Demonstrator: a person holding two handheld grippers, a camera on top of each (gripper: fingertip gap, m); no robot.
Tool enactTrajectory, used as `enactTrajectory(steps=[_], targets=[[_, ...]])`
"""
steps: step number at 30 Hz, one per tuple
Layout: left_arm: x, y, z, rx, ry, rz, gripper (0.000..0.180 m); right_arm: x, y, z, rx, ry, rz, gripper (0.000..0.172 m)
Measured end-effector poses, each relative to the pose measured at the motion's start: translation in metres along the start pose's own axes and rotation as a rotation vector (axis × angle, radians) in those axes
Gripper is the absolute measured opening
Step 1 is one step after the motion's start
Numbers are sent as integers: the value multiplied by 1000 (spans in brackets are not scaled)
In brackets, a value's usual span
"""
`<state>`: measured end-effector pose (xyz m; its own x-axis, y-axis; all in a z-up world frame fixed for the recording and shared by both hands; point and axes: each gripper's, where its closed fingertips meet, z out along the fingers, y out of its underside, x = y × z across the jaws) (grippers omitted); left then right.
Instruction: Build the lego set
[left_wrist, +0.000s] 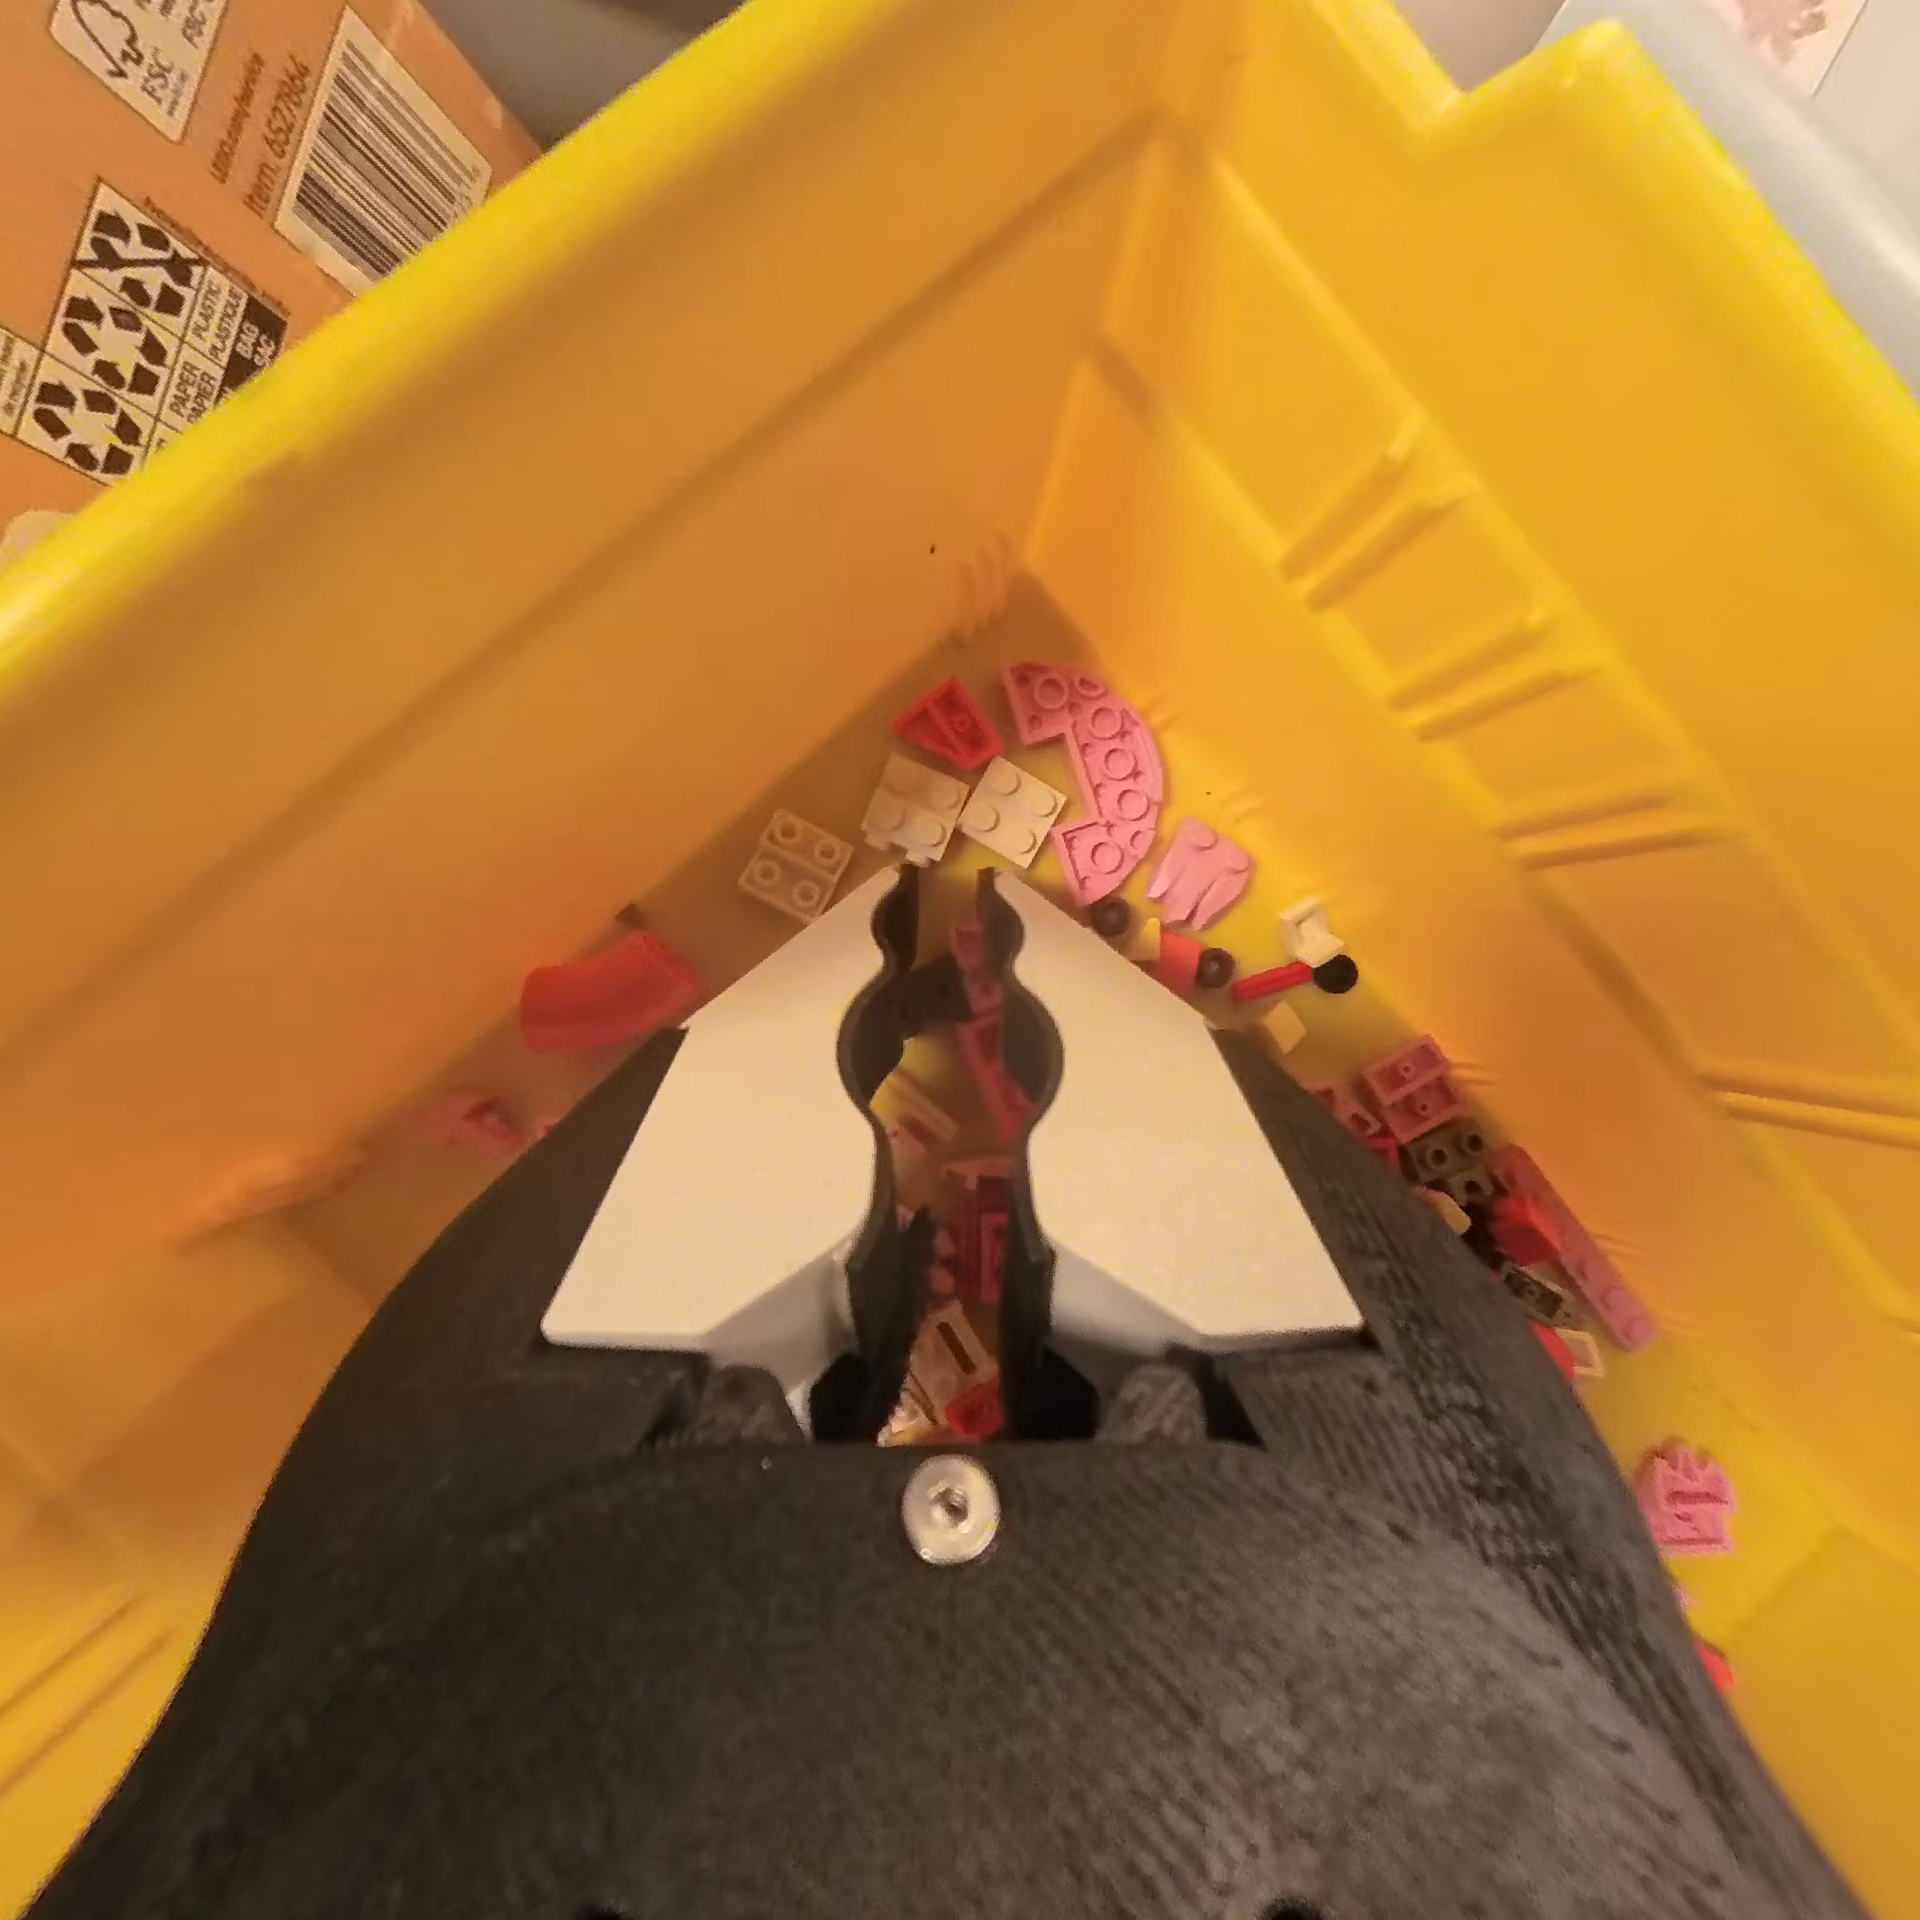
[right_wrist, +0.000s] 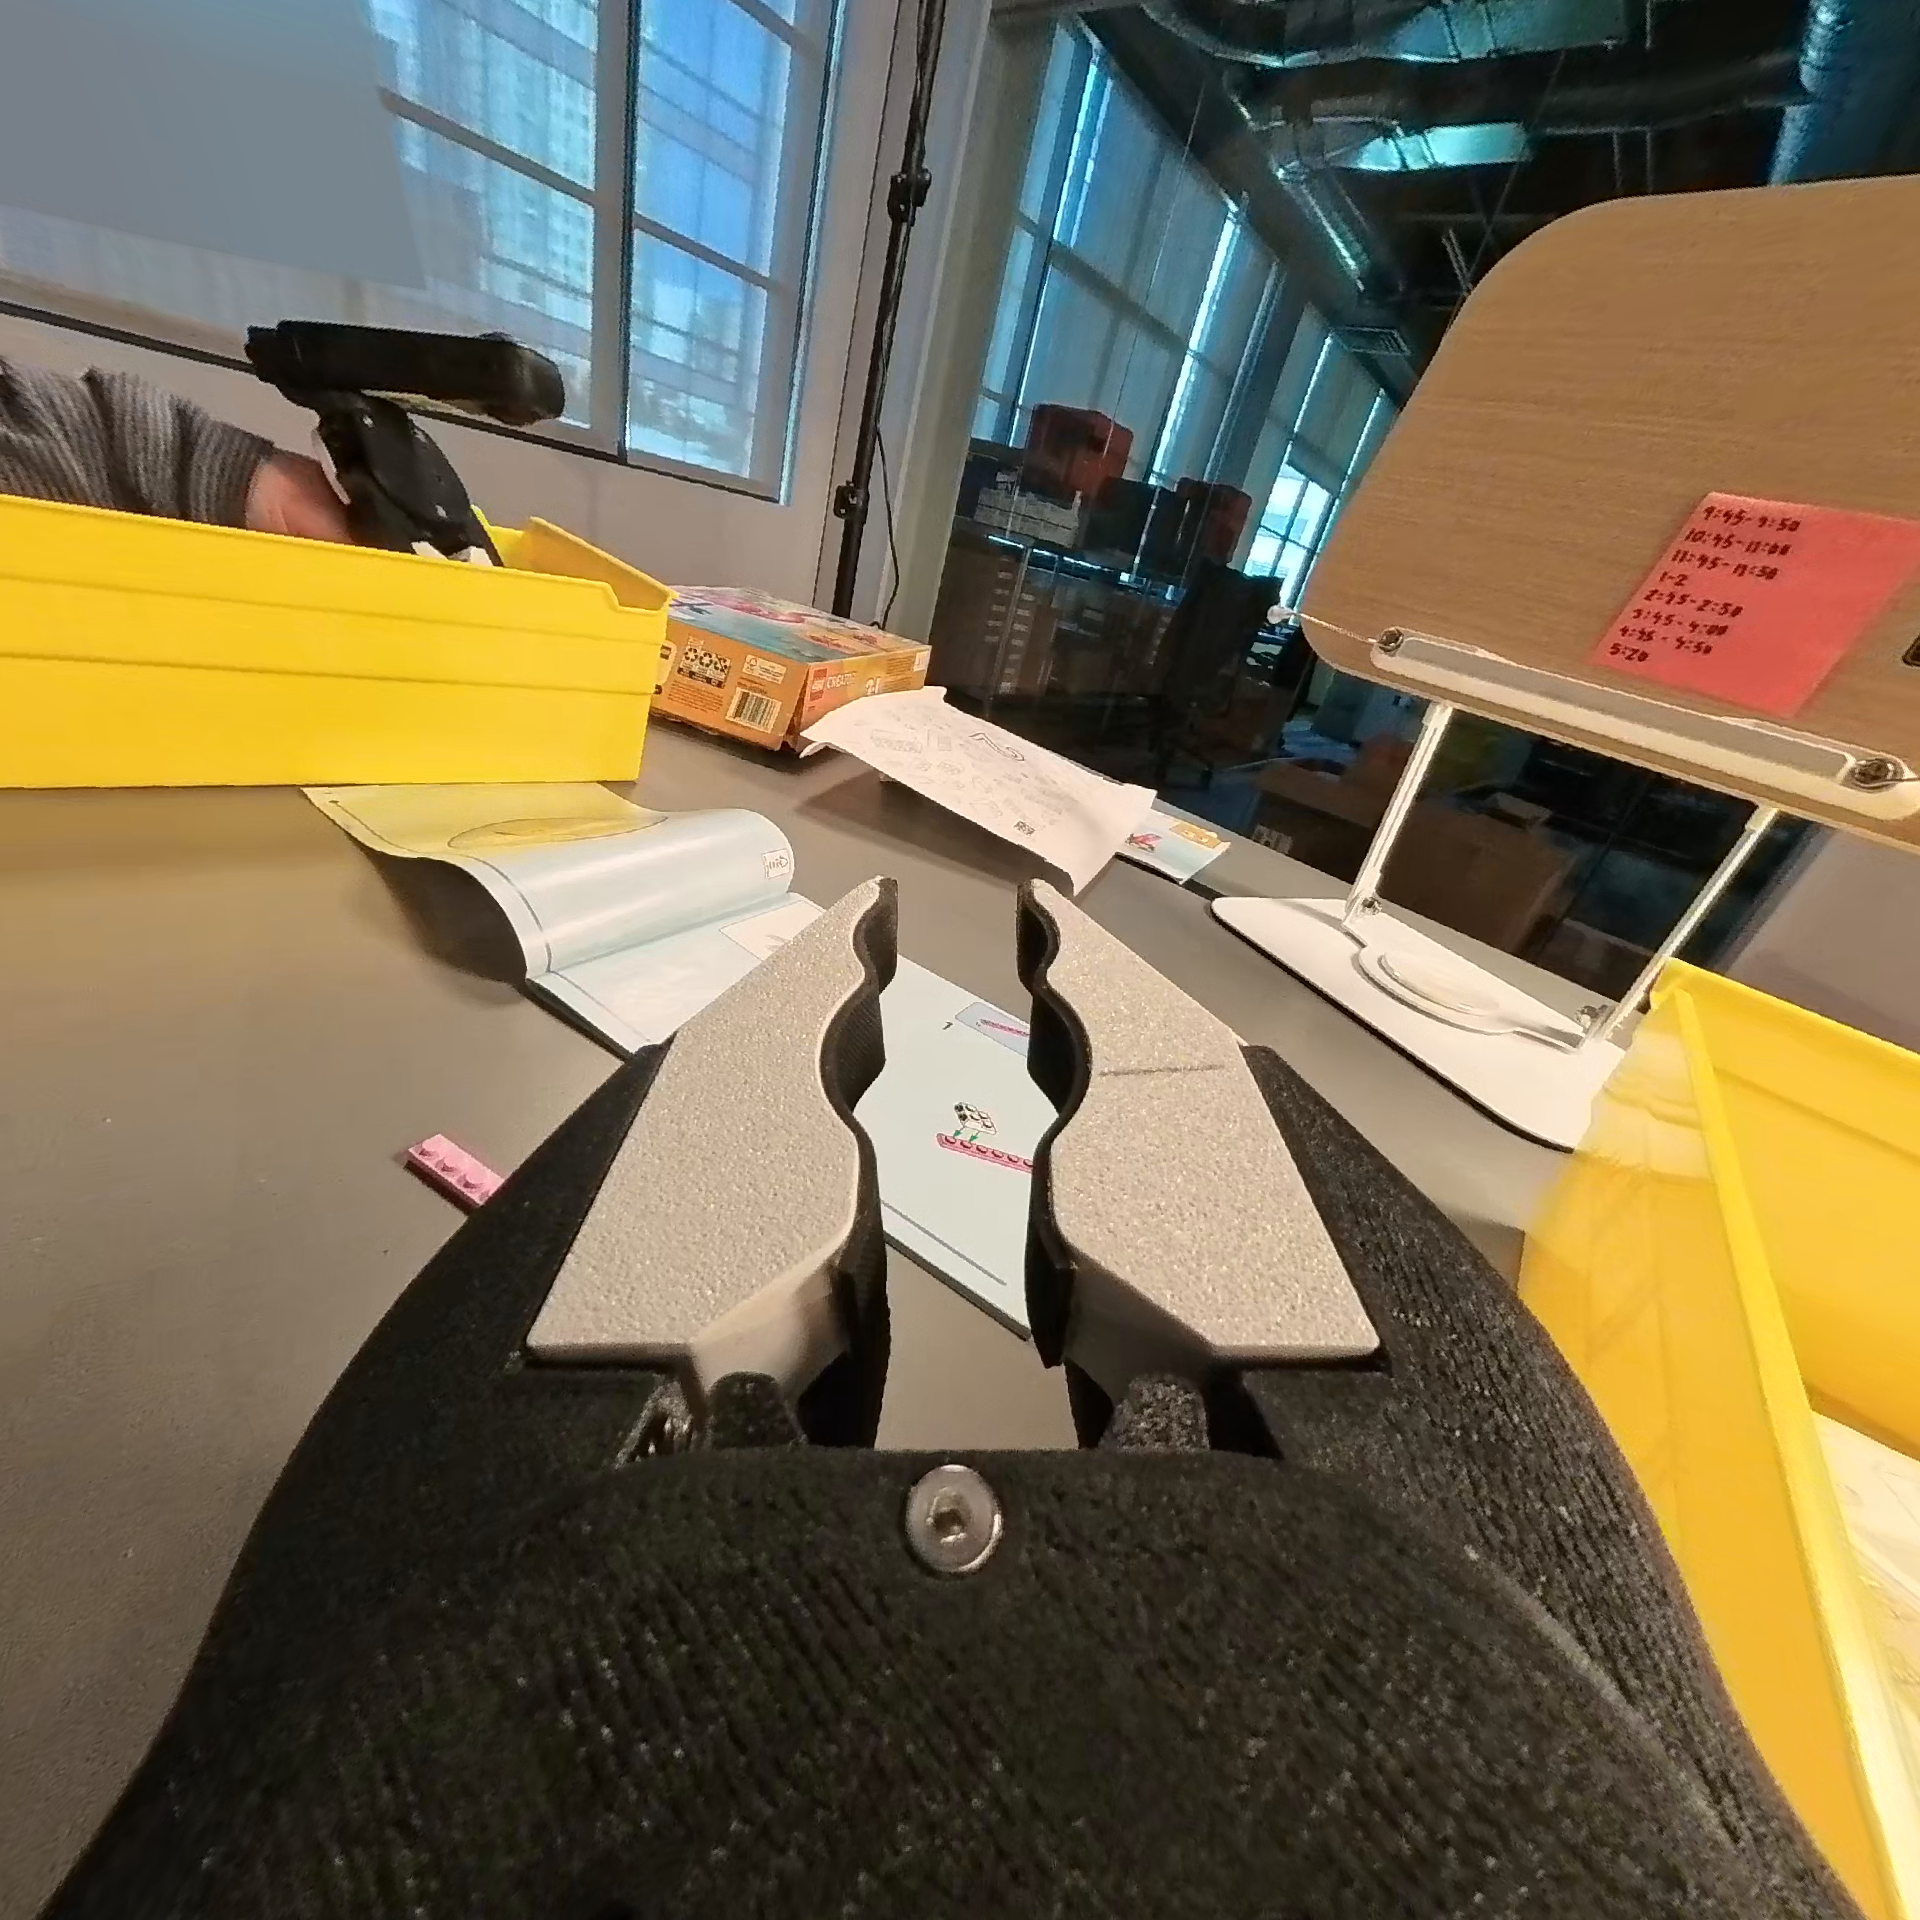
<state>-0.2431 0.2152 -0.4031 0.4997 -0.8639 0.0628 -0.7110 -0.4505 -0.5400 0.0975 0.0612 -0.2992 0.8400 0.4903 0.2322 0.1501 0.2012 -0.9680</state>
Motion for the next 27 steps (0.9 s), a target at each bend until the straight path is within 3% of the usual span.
enactTrajectory(steps=[27], targets=[[9, -5, 3, -4, 6, -14, 14, 0, 0, 0, 2, 2, 0, 21]])
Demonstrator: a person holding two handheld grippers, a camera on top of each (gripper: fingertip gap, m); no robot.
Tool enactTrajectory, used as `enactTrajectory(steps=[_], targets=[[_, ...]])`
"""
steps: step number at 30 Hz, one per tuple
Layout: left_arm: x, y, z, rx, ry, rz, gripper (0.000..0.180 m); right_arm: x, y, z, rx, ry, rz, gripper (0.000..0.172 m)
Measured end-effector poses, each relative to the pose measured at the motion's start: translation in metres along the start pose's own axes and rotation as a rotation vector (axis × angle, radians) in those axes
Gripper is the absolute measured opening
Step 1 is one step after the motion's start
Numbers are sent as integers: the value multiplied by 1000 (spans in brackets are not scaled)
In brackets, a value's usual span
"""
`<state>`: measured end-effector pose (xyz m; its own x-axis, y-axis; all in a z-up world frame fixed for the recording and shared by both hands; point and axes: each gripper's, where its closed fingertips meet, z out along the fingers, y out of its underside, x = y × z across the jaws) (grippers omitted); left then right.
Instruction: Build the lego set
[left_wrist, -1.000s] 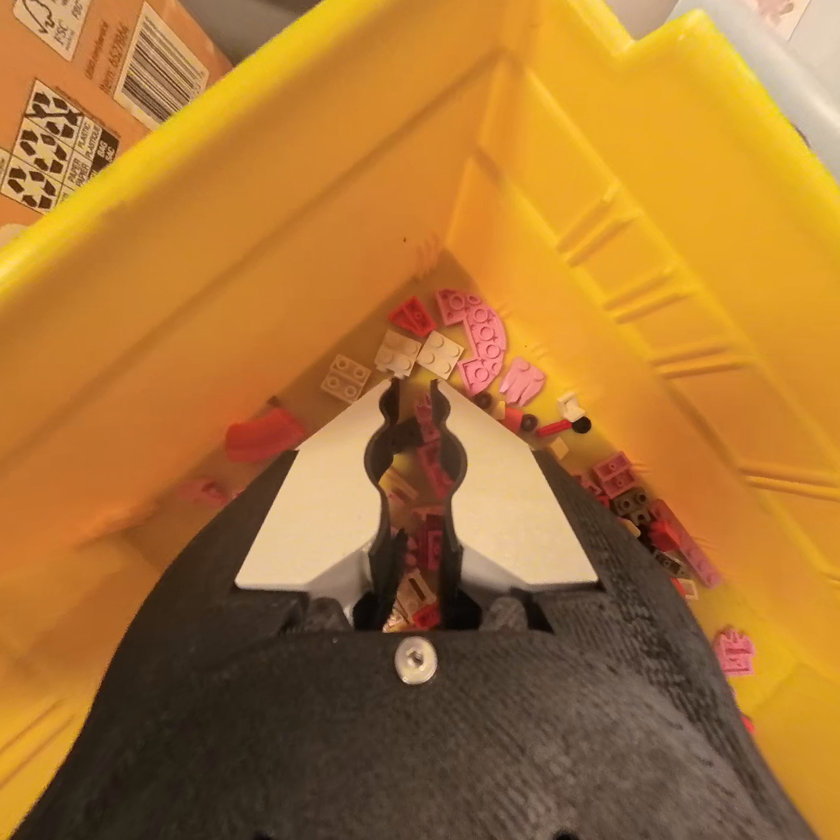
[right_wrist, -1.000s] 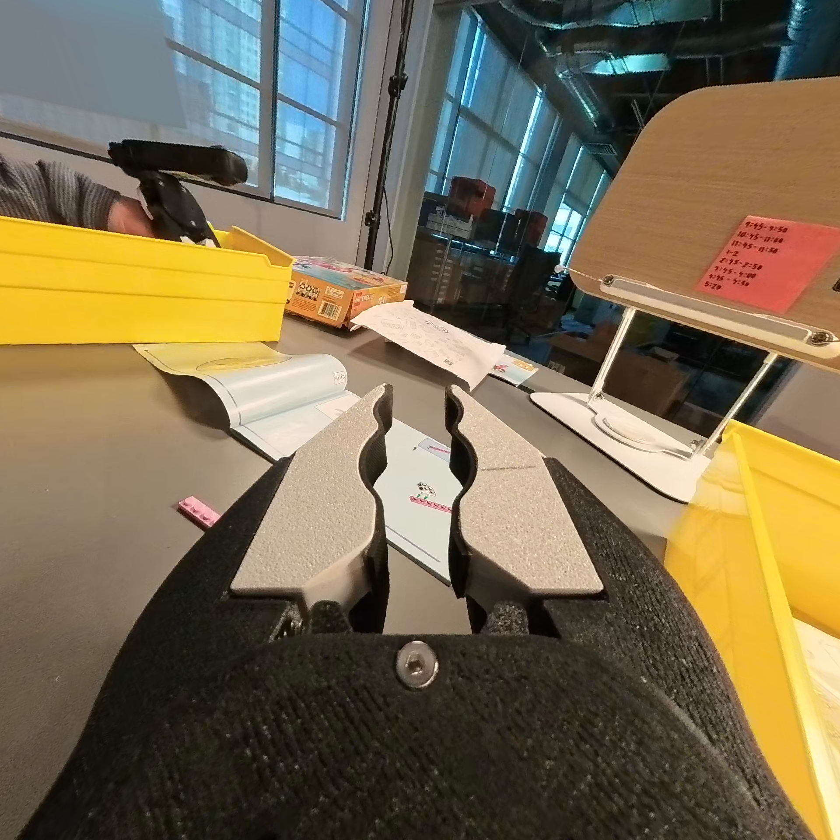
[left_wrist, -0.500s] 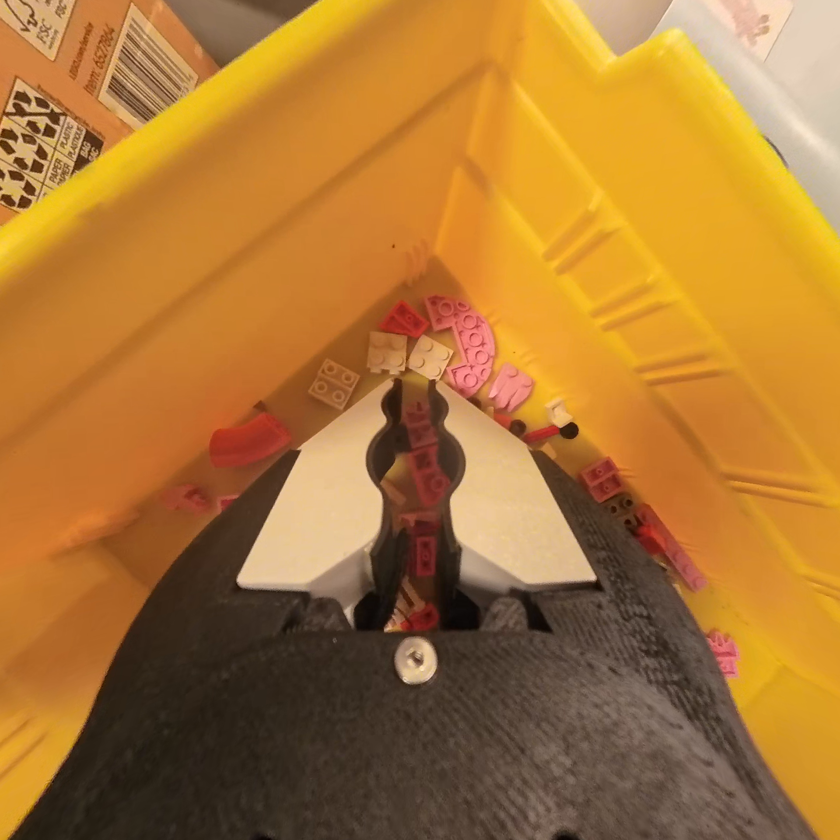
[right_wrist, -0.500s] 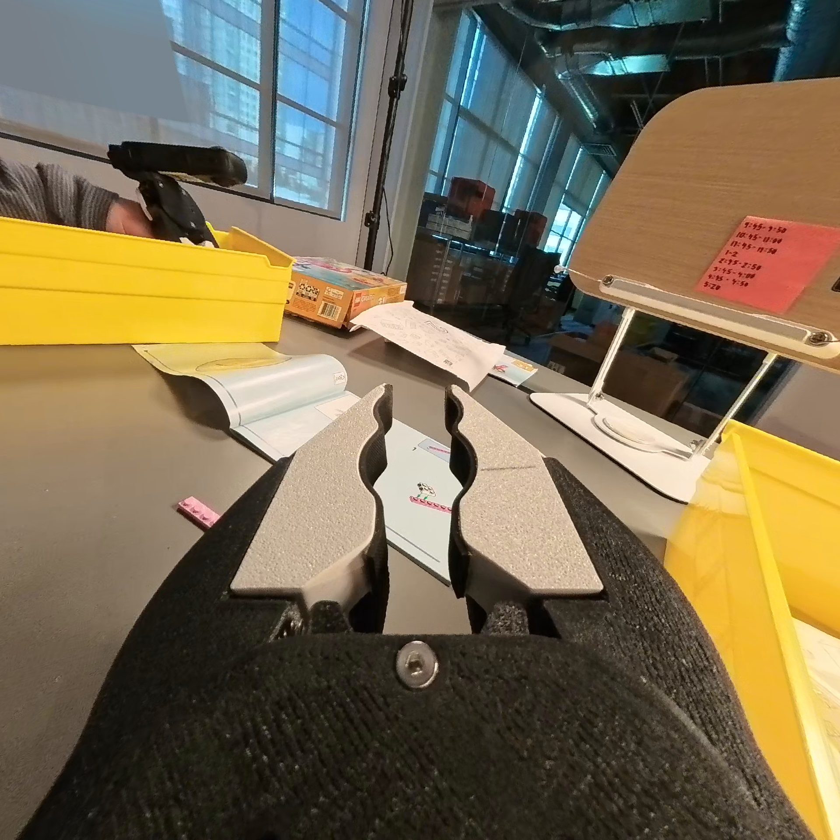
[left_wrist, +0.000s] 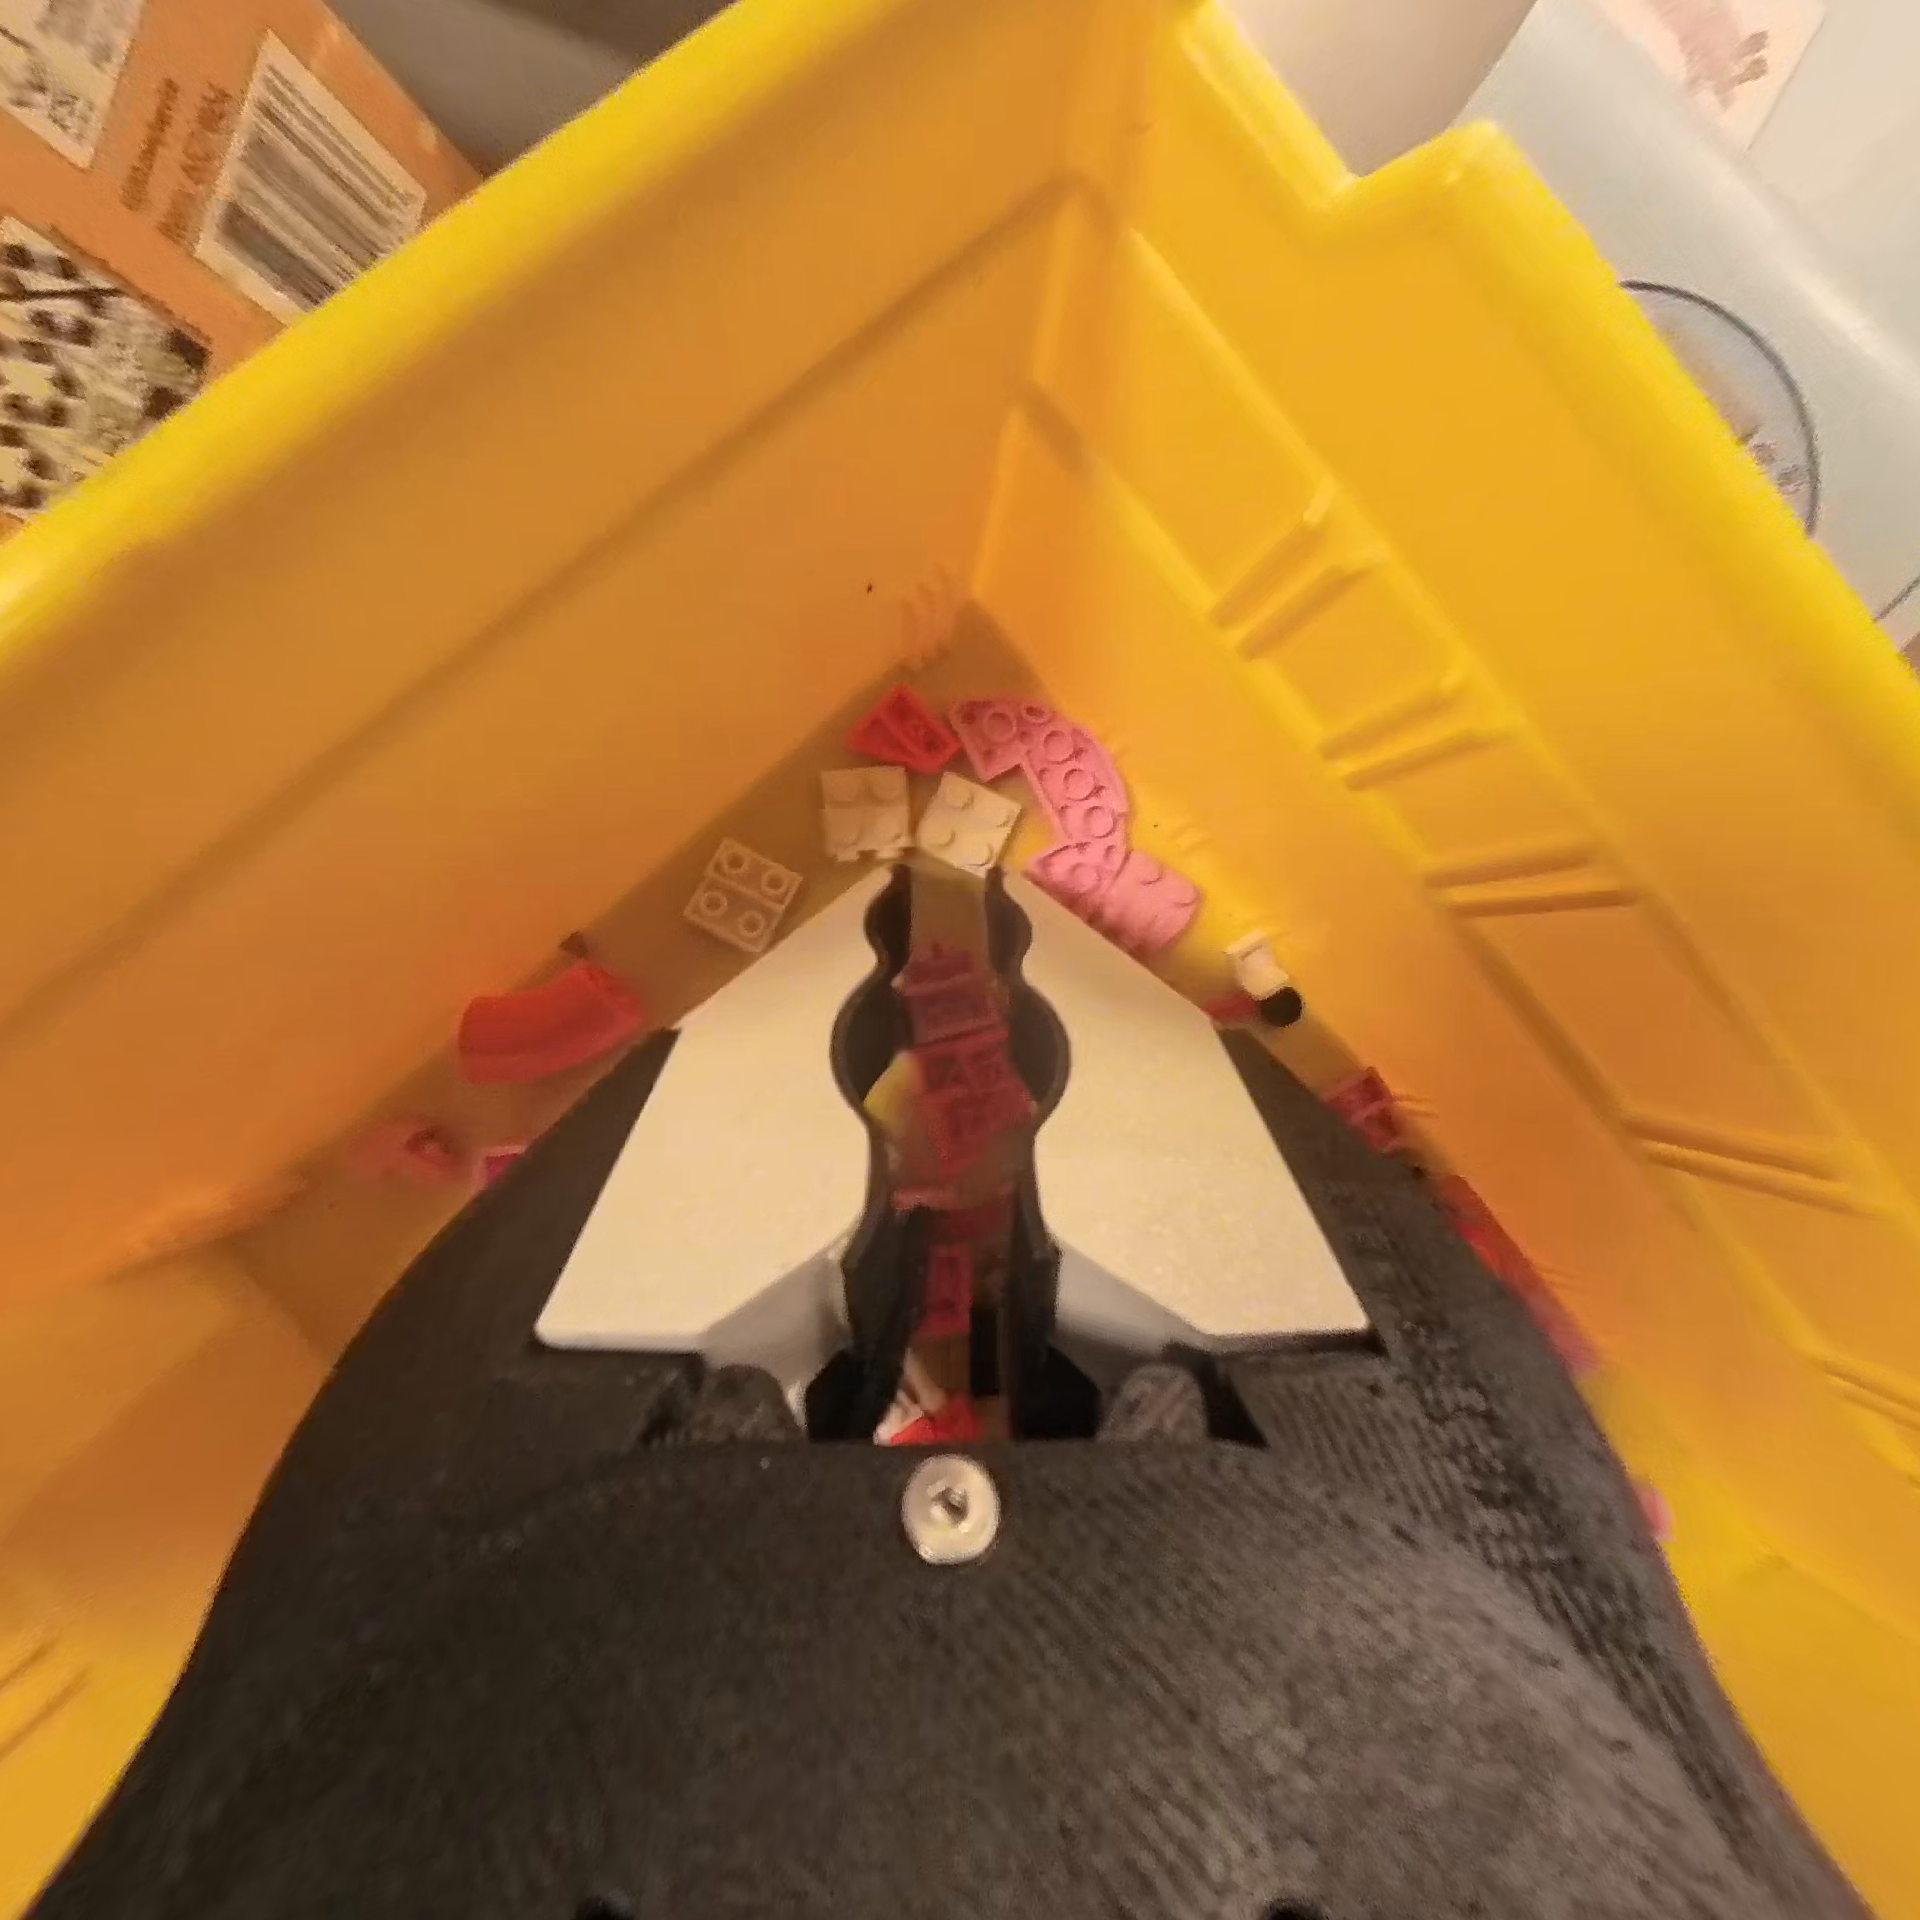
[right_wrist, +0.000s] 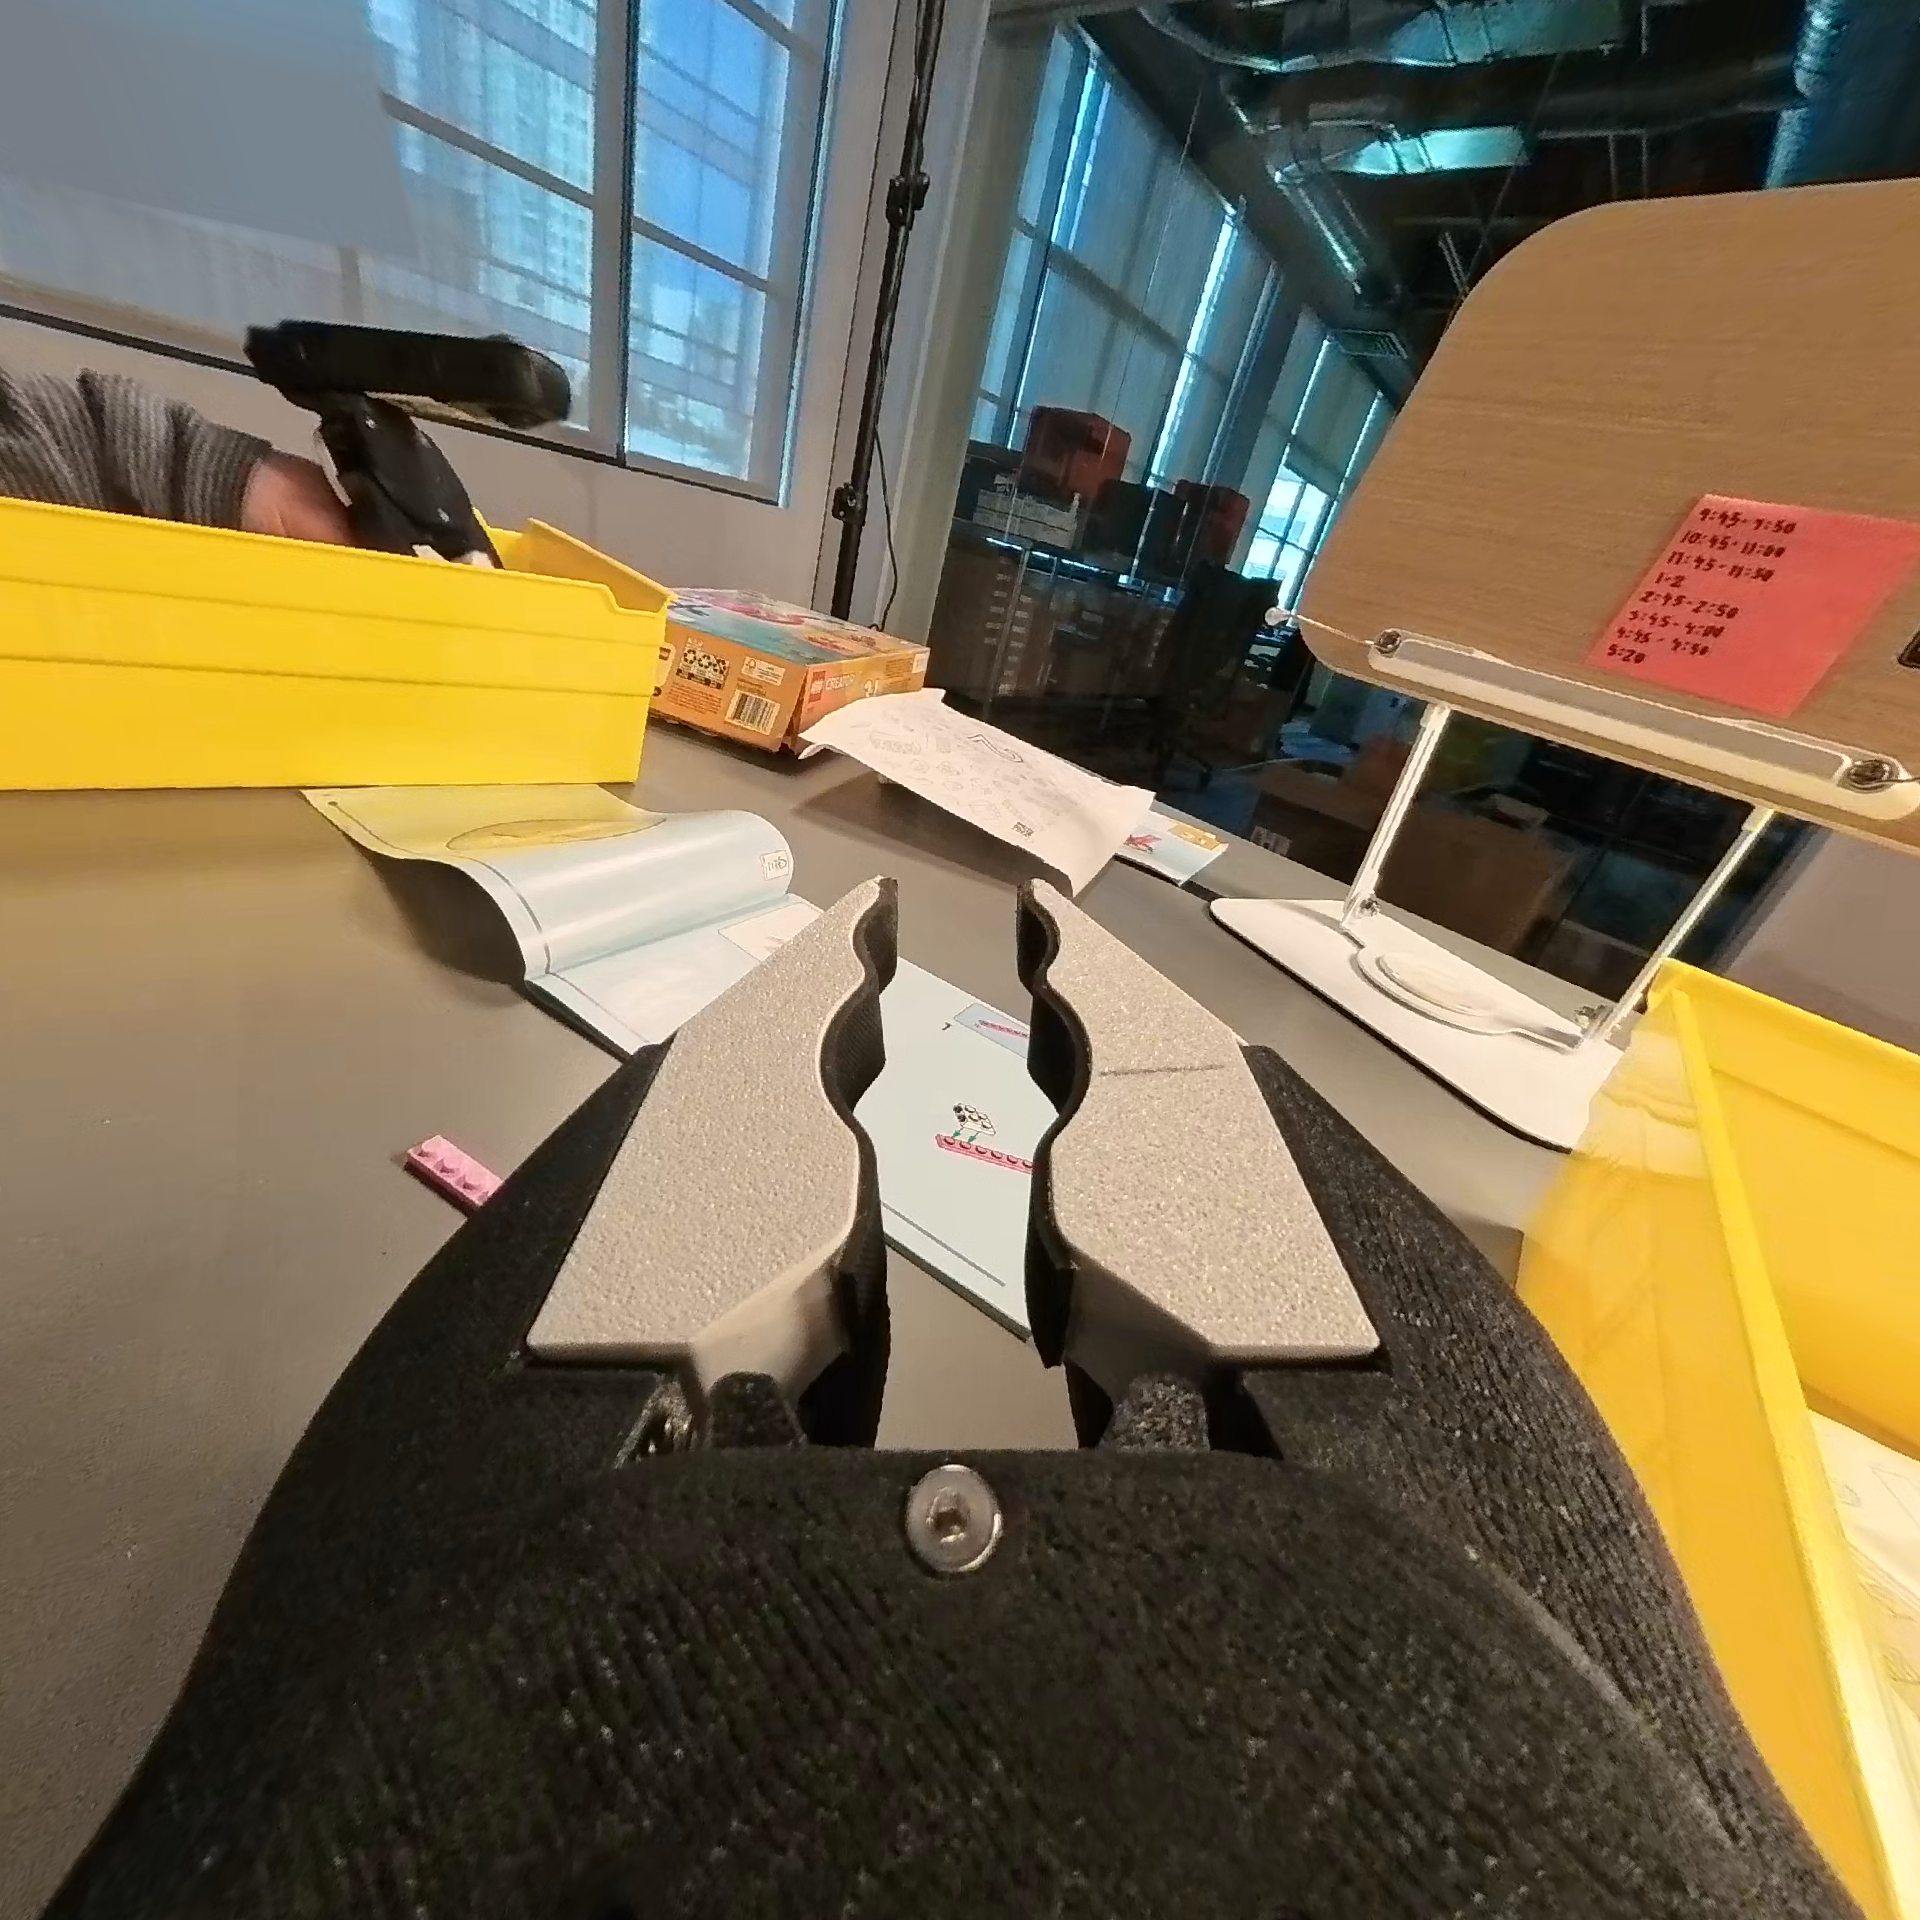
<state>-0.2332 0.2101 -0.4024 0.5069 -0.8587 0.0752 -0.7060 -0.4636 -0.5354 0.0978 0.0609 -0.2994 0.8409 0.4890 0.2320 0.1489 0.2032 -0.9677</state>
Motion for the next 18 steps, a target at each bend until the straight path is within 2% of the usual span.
enactTrajectory(steps=[7, 11, 14, 18], targets=[[-36, -16, -25, 166, -146, -123, 22, 0, 0, 0, 0, -2, 0, 21], [-47, -4, -24, 111, -195, -151, 29, -1, 0, 0, 0, -4, 1, 21], [-56, 7, -22, 47, -261, -164, 26, -1, 0, 0, -1, -5, 1, 21], [-70, 3, -31, 102, -306, -263, 19, 0, 0, 0, -2, -4, 2, 21]])
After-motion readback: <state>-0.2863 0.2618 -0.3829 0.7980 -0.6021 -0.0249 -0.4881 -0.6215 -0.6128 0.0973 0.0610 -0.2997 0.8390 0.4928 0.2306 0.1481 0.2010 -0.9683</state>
